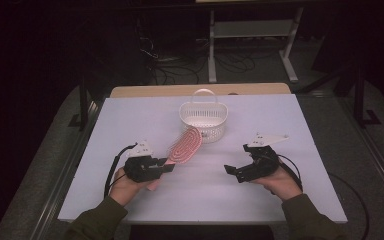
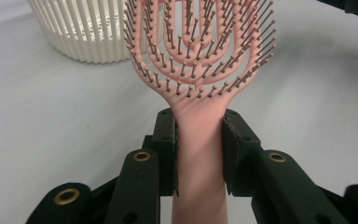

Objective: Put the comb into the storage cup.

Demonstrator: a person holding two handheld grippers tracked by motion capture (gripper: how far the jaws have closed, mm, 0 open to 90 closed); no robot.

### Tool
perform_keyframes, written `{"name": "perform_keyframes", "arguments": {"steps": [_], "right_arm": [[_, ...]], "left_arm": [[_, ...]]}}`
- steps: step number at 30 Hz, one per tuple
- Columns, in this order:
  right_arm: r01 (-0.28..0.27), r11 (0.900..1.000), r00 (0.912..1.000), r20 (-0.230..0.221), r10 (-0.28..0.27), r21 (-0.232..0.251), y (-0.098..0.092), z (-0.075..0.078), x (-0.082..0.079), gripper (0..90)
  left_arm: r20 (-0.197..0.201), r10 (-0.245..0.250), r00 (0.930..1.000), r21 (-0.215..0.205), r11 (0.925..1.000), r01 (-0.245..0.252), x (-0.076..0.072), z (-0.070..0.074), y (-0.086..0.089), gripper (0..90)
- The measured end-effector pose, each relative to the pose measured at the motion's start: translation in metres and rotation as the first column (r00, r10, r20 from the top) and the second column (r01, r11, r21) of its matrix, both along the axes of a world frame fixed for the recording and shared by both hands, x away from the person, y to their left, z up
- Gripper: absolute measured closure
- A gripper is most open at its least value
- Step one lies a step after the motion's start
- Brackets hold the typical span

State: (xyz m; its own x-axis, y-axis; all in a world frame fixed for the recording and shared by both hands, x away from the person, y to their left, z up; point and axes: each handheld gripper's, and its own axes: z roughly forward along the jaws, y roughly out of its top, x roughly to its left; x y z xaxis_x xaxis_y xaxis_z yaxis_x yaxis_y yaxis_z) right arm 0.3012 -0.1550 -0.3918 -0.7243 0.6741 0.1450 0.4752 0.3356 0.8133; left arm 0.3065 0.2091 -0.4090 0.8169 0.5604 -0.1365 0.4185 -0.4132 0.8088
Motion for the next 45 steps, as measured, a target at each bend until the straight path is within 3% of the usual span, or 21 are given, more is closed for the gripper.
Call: {"name": "perform_keyframes", "arguments": {"steps": [13, 45], "right_arm": [[-0.025, 0.999, 0.9997, 0.004, 0.025, 0.037, 0.012, 0.004, 0.008, 0.0], [-0.089, 0.994, 0.9960, -0.006, 0.089, 0.057, 0.045, 0.012, 0.022, 0.0]], "left_arm": [[0.002, -0.010, 1.0000, 0.001, 1.0000, 0.010, -0.001, -0.001, -0.002, 70.3], [0.015, -0.008, 0.9998, -0.007, 0.9999, 0.008, -0.002, 0.000, -0.002, 70.4]]}}
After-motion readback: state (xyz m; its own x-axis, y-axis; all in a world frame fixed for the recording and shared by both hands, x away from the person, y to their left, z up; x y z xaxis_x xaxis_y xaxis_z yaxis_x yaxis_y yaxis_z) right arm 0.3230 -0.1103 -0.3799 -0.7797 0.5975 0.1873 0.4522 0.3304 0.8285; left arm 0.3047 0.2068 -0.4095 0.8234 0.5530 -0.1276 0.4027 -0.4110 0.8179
